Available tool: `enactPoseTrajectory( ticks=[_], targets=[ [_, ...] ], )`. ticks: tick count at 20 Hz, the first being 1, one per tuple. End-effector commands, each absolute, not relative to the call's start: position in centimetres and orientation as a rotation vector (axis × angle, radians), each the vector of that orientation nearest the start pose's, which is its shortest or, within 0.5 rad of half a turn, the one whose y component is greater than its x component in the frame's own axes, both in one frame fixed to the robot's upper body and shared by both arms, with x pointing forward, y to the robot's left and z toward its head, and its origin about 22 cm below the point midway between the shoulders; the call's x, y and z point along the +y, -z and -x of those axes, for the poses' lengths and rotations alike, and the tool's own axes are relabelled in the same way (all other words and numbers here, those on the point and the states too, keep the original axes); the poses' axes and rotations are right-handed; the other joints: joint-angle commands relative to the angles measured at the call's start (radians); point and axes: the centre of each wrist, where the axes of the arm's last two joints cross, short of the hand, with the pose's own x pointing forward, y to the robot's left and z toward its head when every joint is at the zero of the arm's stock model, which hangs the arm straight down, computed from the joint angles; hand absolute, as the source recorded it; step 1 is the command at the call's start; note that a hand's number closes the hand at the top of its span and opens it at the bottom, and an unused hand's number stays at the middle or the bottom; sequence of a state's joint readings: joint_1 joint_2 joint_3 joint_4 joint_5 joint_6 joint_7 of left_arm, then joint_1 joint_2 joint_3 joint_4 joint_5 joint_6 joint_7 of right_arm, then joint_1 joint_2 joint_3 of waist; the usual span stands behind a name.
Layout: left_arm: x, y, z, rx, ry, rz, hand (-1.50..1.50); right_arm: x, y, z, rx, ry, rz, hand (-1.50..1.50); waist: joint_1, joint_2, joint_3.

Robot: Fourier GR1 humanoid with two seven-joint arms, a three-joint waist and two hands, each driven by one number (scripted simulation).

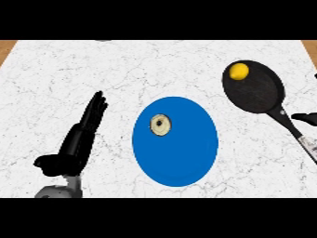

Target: Pick the lemon from the plate and place it in the pan

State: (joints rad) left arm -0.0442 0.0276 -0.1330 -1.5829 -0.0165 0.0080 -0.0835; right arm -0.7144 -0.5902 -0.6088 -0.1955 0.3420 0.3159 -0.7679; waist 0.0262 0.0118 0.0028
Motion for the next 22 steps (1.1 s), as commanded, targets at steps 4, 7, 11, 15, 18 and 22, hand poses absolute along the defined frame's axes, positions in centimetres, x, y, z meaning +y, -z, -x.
enactPoseTrajectory(
  ticks=[4,7,11,15,18,22],
  targets=[
    [20.2,-2.0,-24.1,-1.698,0.154,0.086,0.00,-46.2,1.1,-31.2,-1.749,-0.182,0.246,-1.50,-0.008,-0.006,-0.001],
    [19.8,-0.7,-24.3,-1.701,0.143,0.083,0.00,-46.2,2.2,-30.2,-1.734,-0.202,0.222,-1.50,-0.011,-0.006,-0.001],
    [20.7,0.2,-25.0,-1.703,0.143,0.083,0.00,-46.8,1.8,-30.2,-1.724,-0.232,0.240,-1.50,-0.008,-0.004,-0.001],
    [20.5,-2.5,-25.5,-1.700,0.142,0.088,0.00,-47.7,2.1,-28.8,-1.729,-0.258,0.266,-1.50,-0.015,-0.008,-0.001],
    [20.6,-1.9,-23.8,-1.691,0.134,0.088,0.00,-45.9,0.9,-31.4,-1.690,-0.250,0.313,-1.50,-0.015,-0.010,-0.002],
    [20.6,-0.8,-24.4,-1.690,0.138,0.087,0.00,-46.7,3.3,-28.8,-1.692,-0.285,0.324,-1.50,-0.003,-0.003,0.000]
  ],
)
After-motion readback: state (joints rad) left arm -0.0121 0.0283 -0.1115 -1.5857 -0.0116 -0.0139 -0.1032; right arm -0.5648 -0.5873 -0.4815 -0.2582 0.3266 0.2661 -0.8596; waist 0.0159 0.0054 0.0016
